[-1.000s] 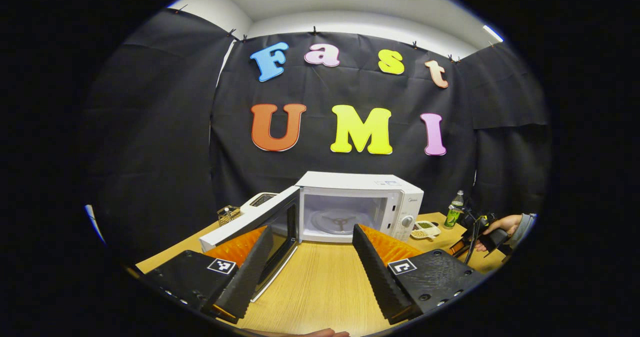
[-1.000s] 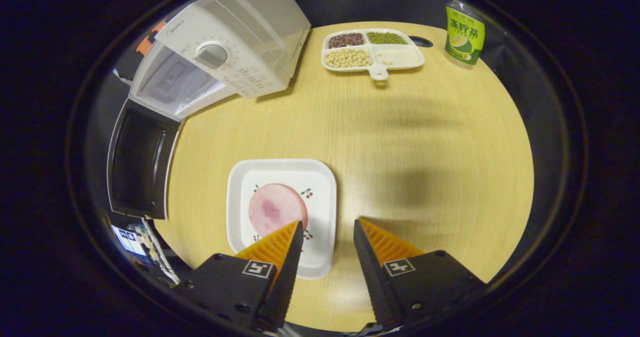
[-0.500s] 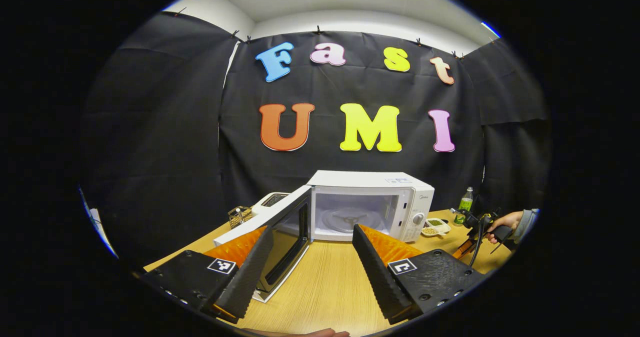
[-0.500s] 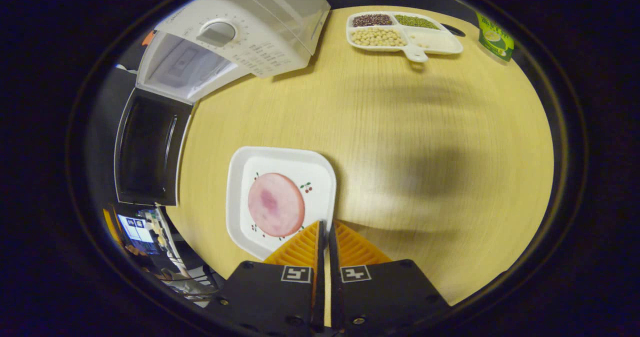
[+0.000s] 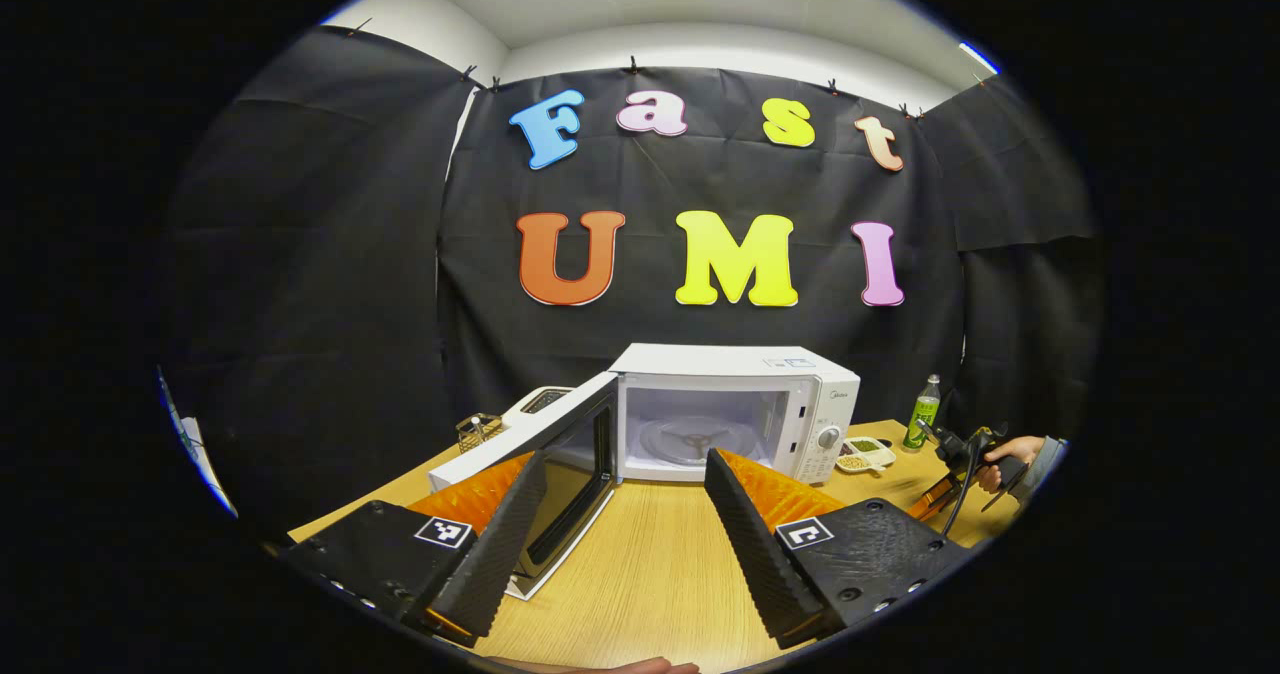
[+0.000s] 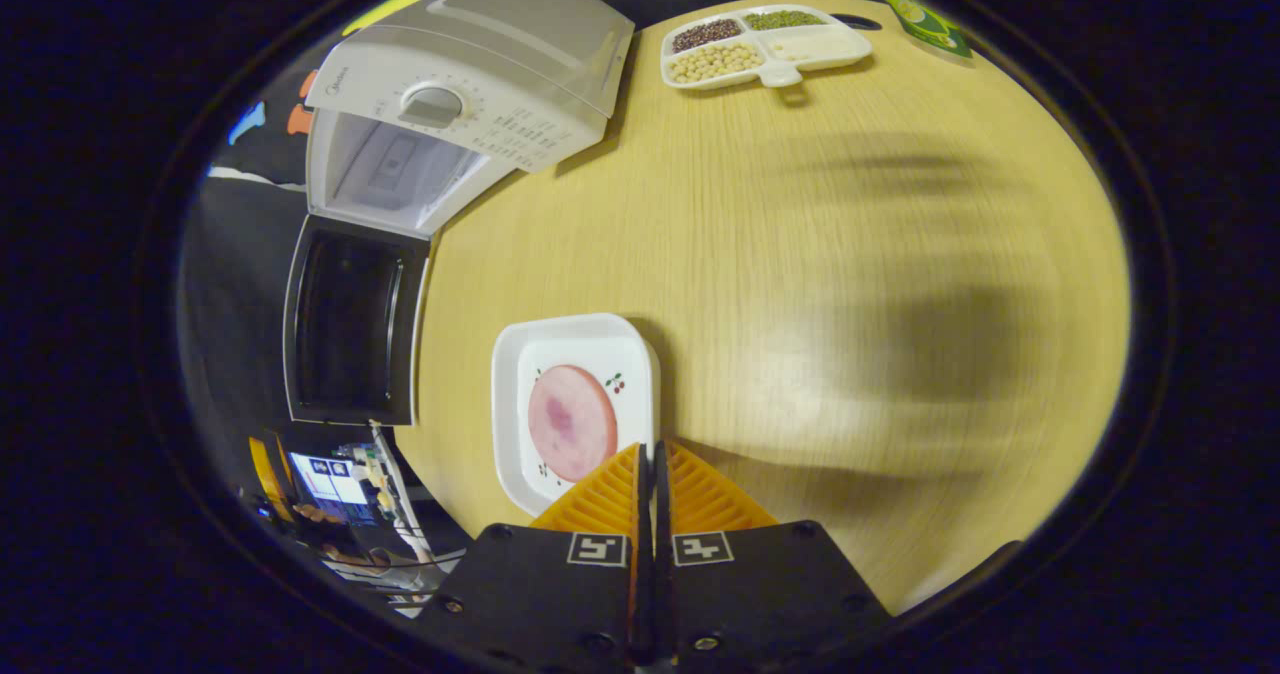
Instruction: Open the microwave oven with the left hand, put the food in, and close the microwave oven.
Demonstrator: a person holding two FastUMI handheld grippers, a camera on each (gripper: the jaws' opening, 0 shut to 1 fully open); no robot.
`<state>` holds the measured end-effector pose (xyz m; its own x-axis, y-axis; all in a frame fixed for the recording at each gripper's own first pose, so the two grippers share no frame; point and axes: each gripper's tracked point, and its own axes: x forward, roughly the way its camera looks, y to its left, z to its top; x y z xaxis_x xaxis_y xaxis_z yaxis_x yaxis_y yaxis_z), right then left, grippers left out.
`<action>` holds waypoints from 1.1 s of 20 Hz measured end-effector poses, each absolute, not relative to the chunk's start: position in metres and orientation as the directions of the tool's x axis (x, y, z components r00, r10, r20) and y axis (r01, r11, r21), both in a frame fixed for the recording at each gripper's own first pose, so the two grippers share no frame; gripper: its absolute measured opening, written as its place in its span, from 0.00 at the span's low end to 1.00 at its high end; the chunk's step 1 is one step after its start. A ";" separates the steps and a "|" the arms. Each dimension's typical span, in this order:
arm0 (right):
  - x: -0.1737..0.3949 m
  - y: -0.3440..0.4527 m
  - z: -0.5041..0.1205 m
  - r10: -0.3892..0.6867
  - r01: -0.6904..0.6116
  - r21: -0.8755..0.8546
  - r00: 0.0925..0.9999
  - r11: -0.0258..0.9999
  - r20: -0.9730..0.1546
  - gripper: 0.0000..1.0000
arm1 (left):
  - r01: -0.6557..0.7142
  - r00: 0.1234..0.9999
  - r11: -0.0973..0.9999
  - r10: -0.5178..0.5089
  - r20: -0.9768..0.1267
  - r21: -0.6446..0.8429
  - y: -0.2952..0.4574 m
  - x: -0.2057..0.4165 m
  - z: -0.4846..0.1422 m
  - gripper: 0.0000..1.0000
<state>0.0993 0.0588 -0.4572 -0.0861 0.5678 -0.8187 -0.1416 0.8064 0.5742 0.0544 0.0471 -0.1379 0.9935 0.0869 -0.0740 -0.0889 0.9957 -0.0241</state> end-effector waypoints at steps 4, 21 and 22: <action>0.096 0.065 -0.432 0.581 -0.148 0.579 -0.031 0.802 -0.813 0.04 | -0.102 0.994 0.994 0.100 -0.044 -0.049 0.057 0.050 -0.134 0.94; 0.093 0.263 -0.387 0.643 0.016 0.653 0.155 0.758 -0.750 0.04 | -0.057 0.997 0.998 0.058 0.043 -0.028 0.103 0.024 -0.118 0.94; 0.094 0.278 -0.386 0.656 0.052 0.674 0.185 0.737 -0.732 0.04 | -0.058 0.997 0.998 0.059 0.046 -0.021 0.104 0.023 -0.116 0.94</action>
<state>0.0940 0.2784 -0.3861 0.1851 0.6559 -0.7318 0.0524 0.7370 0.6739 0.0231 0.1043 -0.1156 0.9972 0.0593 0.0464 -0.0584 0.9981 -0.0207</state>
